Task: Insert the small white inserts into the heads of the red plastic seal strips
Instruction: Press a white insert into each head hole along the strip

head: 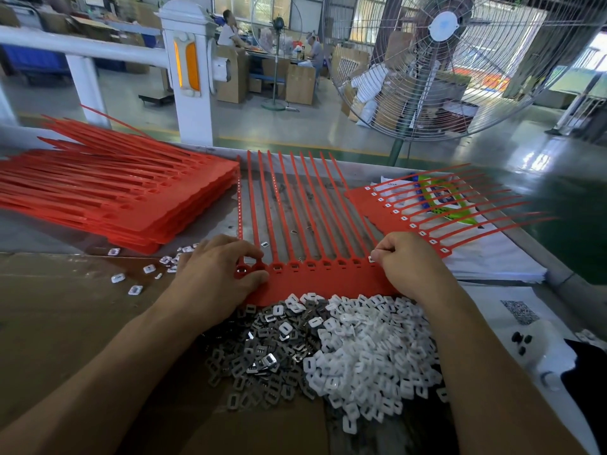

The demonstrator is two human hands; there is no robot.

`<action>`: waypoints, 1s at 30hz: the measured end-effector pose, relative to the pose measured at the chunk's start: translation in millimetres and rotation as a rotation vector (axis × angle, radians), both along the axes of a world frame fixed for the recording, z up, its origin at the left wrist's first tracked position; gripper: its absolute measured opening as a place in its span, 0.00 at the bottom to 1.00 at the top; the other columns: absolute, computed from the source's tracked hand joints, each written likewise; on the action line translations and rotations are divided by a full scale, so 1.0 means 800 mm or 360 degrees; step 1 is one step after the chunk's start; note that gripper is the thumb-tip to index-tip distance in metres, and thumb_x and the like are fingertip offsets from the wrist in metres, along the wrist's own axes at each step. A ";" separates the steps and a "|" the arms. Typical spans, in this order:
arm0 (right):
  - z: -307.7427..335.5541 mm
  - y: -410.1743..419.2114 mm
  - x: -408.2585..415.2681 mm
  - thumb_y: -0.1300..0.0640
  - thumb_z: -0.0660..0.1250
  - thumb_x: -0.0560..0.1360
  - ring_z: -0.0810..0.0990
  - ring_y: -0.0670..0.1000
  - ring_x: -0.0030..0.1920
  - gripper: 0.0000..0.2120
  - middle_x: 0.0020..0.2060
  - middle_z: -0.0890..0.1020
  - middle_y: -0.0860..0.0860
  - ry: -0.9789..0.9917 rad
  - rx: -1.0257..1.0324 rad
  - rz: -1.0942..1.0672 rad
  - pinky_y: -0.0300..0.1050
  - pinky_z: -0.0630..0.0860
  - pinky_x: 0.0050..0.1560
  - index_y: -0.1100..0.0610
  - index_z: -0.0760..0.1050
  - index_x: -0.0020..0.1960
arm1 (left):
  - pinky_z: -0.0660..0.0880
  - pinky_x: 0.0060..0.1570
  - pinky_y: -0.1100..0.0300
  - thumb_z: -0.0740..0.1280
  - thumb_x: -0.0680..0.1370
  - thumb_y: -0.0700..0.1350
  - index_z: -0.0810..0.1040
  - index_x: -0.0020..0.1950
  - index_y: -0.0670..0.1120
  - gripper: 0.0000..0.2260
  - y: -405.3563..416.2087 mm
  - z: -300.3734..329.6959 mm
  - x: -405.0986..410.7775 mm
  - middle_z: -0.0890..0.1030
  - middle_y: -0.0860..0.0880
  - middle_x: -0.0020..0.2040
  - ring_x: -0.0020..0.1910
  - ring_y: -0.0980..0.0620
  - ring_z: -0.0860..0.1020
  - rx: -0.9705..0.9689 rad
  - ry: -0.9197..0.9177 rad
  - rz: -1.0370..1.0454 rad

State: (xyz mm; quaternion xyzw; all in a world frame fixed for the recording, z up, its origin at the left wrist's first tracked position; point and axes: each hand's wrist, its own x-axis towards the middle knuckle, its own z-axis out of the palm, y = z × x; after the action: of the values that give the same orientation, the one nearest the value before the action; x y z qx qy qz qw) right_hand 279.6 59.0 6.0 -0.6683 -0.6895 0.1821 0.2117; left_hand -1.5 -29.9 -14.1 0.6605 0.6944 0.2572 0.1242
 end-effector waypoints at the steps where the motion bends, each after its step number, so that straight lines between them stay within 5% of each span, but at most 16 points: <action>1: -0.001 0.001 0.001 0.55 0.67 0.82 0.75 0.45 0.39 0.10 0.38 0.79 0.47 -0.0022 0.0006 -0.0015 0.42 0.65 0.35 0.51 0.77 0.42 | 0.59 0.71 0.47 0.68 0.76 0.62 0.77 0.63 0.62 0.16 0.000 0.000 0.000 0.73 0.57 0.66 0.68 0.53 0.68 0.0003 0.0000 0.0000; 10: -0.007 0.006 -0.003 0.54 0.67 0.82 0.76 0.46 0.39 0.11 0.37 0.80 0.47 -0.0108 0.0015 -0.0030 0.43 0.66 0.35 0.50 0.77 0.40 | 0.59 0.71 0.47 0.68 0.76 0.62 0.76 0.63 0.62 0.16 -0.002 0.003 0.002 0.72 0.57 0.66 0.68 0.54 0.68 -0.0015 -0.0003 -0.0004; 19: -0.009 0.006 -0.004 0.53 0.74 0.78 0.80 0.51 0.45 0.06 0.42 0.84 0.50 0.0020 0.0071 -0.0142 0.48 0.74 0.47 0.54 0.85 0.44 | 0.61 0.73 0.46 0.68 0.76 0.61 0.77 0.64 0.62 0.17 -0.004 0.007 0.003 0.72 0.56 0.67 0.69 0.53 0.68 -0.0032 -0.0007 -0.0003; 25: -0.012 0.009 -0.002 0.53 0.73 0.78 0.79 0.49 0.42 0.08 0.40 0.83 0.48 0.0041 0.0098 -0.0152 0.47 0.73 0.45 0.51 0.81 0.41 | 0.61 0.73 0.46 0.68 0.76 0.62 0.76 0.64 0.62 0.17 -0.004 0.006 0.002 0.72 0.56 0.67 0.68 0.53 0.68 -0.0042 -0.0013 -0.0012; 30: -0.008 0.005 -0.006 0.53 0.72 0.79 0.81 0.49 0.45 0.04 0.42 0.84 0.47 0.0107 0.0273 -0.0079 0.45 0.72 0.42 0.52 0.82 0.48 | 0.57 0.72 0.47 0.68 0.76 0.62 0.76 0.64 0.62 0.17 -0.003 0.004 0.002 0.72 0.57 0.68 0.69 0.53 0.68 -0.0035 -0.0010 0.0000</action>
State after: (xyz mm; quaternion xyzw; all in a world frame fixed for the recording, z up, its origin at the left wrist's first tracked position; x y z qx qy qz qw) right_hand 274.9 62.6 -0.7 -0.6582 -0.6783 0.1395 0.2955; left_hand 0.0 -32.3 -10.7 0.6582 0.6968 0.2516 0.1337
